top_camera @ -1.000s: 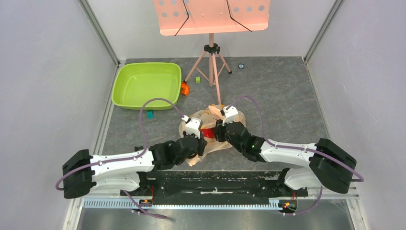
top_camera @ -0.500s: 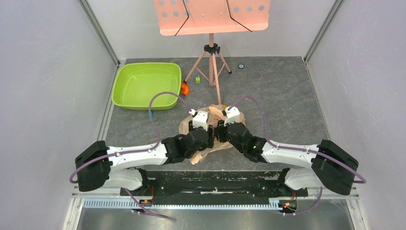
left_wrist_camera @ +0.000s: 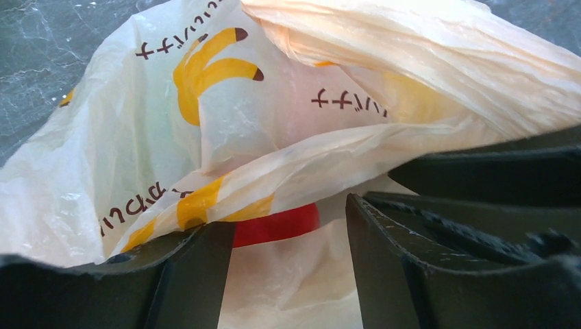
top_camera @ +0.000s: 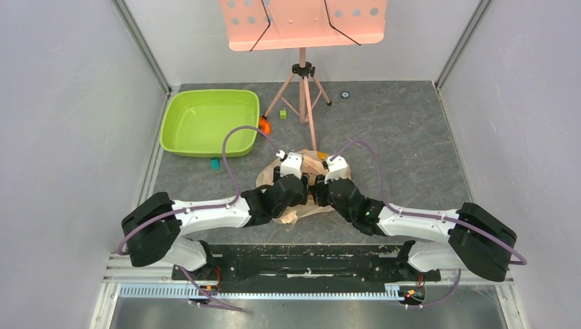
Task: Take the fake fruits out of the plastic bag
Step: Adjust the plastic bag at the center of the board.
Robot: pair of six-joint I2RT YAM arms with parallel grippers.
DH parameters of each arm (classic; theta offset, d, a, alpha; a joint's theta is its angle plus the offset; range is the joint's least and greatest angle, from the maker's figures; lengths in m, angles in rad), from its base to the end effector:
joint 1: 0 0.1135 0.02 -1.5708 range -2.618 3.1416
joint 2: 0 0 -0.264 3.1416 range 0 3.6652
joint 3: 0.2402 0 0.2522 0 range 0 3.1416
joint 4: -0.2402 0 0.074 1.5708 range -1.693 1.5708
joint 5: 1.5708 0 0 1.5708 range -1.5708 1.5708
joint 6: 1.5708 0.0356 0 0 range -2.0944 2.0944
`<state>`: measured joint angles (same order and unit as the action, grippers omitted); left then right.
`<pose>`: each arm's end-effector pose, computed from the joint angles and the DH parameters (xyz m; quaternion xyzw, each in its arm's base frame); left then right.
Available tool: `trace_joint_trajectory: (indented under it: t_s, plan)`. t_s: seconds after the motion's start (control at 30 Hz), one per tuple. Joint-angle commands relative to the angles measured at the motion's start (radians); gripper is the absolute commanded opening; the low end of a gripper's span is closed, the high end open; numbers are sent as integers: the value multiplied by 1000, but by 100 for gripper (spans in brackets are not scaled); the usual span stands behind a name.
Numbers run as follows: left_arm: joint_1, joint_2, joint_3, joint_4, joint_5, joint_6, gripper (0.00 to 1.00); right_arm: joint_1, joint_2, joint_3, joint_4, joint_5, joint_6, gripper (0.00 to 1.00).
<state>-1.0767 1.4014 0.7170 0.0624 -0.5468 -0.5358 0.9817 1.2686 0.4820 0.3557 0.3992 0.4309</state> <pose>0.1529 -0.2448 0.2045 0.1100 0.8583 -0.1512 0.4778 0.1526 0.2035 0.1899 -0.1214 0.8232 0.2163 0.5107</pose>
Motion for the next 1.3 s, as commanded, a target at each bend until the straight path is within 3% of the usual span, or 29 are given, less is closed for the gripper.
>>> trace_joint_trajectory:
  t_s: [0.0, 0.4, 0.93, 1.0, 1.17, 1.27]
  plan:
    - [20, 38, 37, 36, -2, 49, 67, 5, -30, -6, 39, -2, 17, 32]
    - [22, 76, 38, -166, -7, -18, 73, 5, -33, -20, 54, -18, 15, 35]
    - [23, 200, 125, -226, 60, -35, 77, 5, -54, -45, 55, -16, 14, 36]
    - [24, 205, 134, -238, 62, -41, 73, 5, -60, -48, 53, -15, 12, 37]
    - [25, 151, 115, -246, 57, -50, 46, 5, -77, -55, 50, -6, 10, 37]
    - [24, 66, 98, -253, 41, -46, 44, 5, -91, -62, 49, 0, 11, 37]
